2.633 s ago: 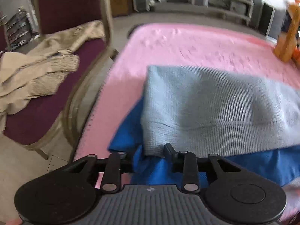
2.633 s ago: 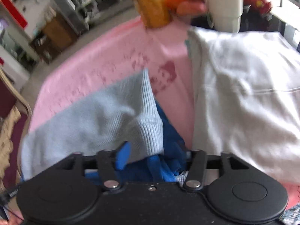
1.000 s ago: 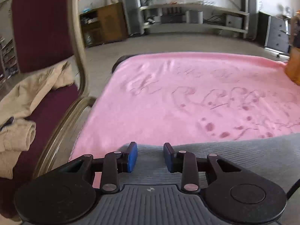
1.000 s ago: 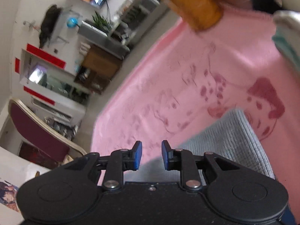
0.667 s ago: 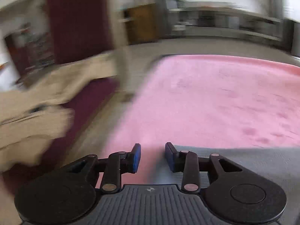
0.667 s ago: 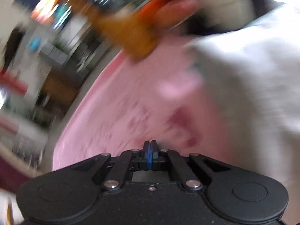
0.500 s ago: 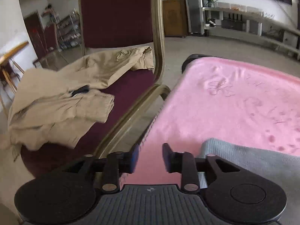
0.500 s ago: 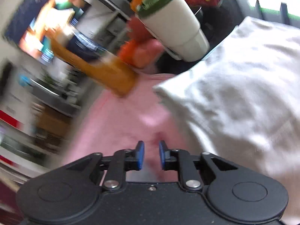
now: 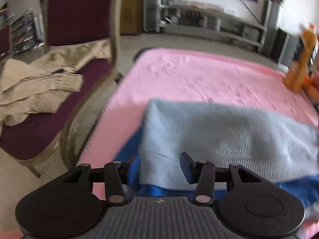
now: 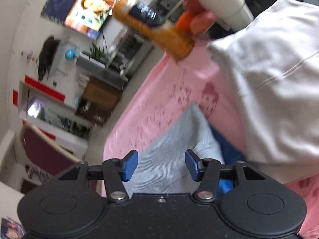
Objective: Fold clothes
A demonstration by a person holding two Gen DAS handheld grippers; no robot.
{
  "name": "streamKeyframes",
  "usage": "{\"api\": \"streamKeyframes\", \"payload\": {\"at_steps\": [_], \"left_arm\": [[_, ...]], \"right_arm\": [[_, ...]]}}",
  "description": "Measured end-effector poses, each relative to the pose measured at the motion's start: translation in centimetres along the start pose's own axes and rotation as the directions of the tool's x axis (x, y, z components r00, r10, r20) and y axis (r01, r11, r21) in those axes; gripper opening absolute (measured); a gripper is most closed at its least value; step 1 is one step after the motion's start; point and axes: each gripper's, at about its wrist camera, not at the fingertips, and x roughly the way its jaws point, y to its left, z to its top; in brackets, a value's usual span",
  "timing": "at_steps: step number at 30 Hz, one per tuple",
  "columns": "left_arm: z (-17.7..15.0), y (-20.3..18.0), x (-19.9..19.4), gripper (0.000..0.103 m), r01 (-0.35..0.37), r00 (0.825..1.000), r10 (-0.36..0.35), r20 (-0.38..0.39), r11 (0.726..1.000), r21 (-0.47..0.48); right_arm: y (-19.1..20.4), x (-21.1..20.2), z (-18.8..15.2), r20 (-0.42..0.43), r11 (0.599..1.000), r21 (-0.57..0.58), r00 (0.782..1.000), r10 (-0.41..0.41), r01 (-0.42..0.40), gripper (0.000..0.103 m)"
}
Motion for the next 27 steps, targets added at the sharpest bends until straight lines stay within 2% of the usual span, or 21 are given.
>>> {"api": "streamKeyframes", "payload": {"at_steps": [1, 2, 4, 6, 9, 13, 14, 16, 19, 20, 23, 24, 25, 26, 27], "left_arm": [[-0.1, -0.5, 0.2, 0.045, -0.002, 1.000, 0.002, -0.004, 1.000, 0.021], [-0.2, -0.9, 0.3, 0.045, -0.006, 1.000, 0.006, -0.002, 0.999, 0.039], [-0.4, -1.5, 0.6, 0.046, -0.018, 1.000, 0.018, 0.002, 0.998, 0.066], [-0.4, -1.8, 1.1, 0.046, -0.036, 0.999, 0.036, -0.002, 0.995, 0.088], [-0.5, -2.3, 1.8, 0.046, -0.061, 0.998, 0.063, -0.007, 0.991, 0.121], [-0.7, -2.9, 2.7, 0.046, -0.095, 0.995, 0.098, -0.012, 0.982, 0.164], [-0.7, -3.0, 2.9, 0.046, -0.103, 0.994, 0.107, -0.013, 0.979, 0.175], [-0.8, -3.0, 2.9, 0.047, -0.121, 0.992, 0.127, -0.016, 0.975, 0.188], [-1.1, -2.8, 2.7, 0.048, -0.148, 0.988, 0.156, -0.020, 0.968, 0.204], [-1.1, -2.7, 2.7, 0.051, -0.157, 0.986, 0.166, -0.022, 0.965, 0.209], [-0.8, 0.3, 1.8, 0.052, -0.171, 0.983, 0.175, -0.054, 0.982, 0.083], [-0.8, 1.6, 1.2, 0.052, -0.153, 0.986, 0.154, -0.059, 0.988, 0.021], [-0.8, 2.7, 0.5, 0.051, -0.146, 0.988, 0.144, -0.052, 0.989, -0.031], [-0.8, 3.7, -0.2, 0.048, -0.148, 0.989, 0.145, -0.042, 0.986, -0.074], [-0.9, 4.5, -0.8, 0.045, -0.152, 0.988, 0.150, -0.028, 0.982, -0.108]], "right_arm": [[0.5, 0.6, -0.3, -0.009, 1.000, -0.026, 1.000, -0.015, 0.015, 0.046], [1.3, 1.1, -0.5, -0.017, 0.997, -0.073, 0.999, -0.037, 0.036, 0.029], [2.9, 1.8, -1.5, -0.033, 0.977, -0.197, 0.996, -0.085, 0.076, 0.014], [3.8, 2.5, -2.3, -0.066, 0.967, -0.246, 0.995, -0.079, 0.061, 0.014], [3.4, 3.8, -2.8, -0.134, 0.977, -0.210, 0.989, -0.068, 0.039, 0.015], [2.0, 5.6, -2.8, -0.199, 0.977, -0.174, 0.967, -0.162, 0.127, 0.014], [1.7, 5.9, -2.8, -0.209, 0.974, -0.172, 0.960, -0.184, 0.149, 0.007], [1.3, 5.8, -3.1, -0.211, 0.967, -0.186, 0.954, -0.215, 0.176, 0.000], [0.9, 5.4, -3.2, -0.209, 0.963, -0.187, 0.949, -0.234, 0.196, 0.000], [0.7, 5.1, -3.2, -0.207, 0.962, -0.183, 0.949, -0.240, 0.203, 0.000], [0.2, 3.6, -3.3, -0.183, 0.951, -0.187, 0.942, -0.281, 0.247, 0.000], [0.0, 2.9, -3.4, -0.169, 0.944, -0.193, 0.939, -0.300, 0.267, 0.002], [0.0, 2.1, -3.6, -0.141, 0.932, -0.207, 0.934, -0.328, 0.296, 0.011], [0.0, 1.2, -3.8, -0.110, 0.923, -0.221, 0.933, -0.344, 0.314, 0.014], [0.1, 0.4, -4.0, -0.087, 0.925, -0.228, 0.940, -0.329, 0.303, 0.015]]}}
